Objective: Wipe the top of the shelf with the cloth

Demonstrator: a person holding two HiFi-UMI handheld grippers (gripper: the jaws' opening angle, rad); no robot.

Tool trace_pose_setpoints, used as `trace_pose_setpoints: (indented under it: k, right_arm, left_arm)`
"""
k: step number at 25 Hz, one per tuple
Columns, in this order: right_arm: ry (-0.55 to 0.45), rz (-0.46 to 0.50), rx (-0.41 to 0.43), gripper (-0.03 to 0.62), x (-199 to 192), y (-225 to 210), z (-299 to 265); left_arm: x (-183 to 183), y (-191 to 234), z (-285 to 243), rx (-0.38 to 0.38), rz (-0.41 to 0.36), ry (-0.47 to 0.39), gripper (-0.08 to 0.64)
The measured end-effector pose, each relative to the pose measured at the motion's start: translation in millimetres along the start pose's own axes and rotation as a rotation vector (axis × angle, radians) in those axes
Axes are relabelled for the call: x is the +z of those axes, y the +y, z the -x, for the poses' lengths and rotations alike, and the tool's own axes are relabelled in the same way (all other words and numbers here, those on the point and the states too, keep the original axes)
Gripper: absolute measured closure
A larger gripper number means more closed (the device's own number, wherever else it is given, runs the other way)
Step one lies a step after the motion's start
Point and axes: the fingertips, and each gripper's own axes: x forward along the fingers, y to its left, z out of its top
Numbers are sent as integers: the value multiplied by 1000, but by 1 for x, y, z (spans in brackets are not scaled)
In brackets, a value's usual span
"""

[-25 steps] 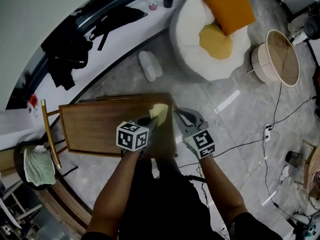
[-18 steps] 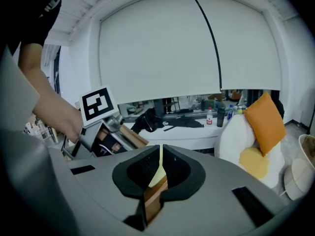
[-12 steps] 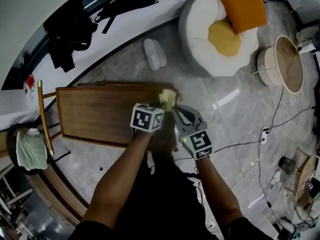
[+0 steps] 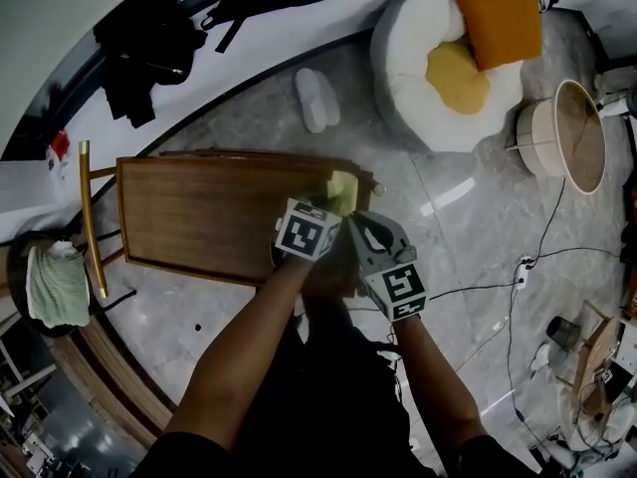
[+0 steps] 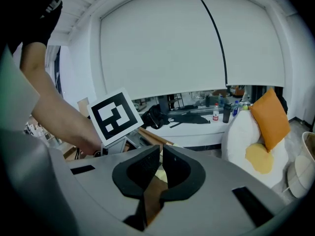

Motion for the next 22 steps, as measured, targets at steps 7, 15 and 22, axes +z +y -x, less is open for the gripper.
trace_pose_setpoints:
  k: [7, 15, 22]
  right_arm:
    - [23, -3, 1, 563, 2, 15, -17]
    - [33, 25, 27, 563, 21, 41, -47]
    - [54, 44, 45, 563, 33, 68, -74]
  left_arm:
    - [-11, 32, 18, 19, -1, 13, 532]
    - [-25, 80, 47, 39, 49, 2, 532]
    - [-36, 135, 79, 72, 87, -5, 532]
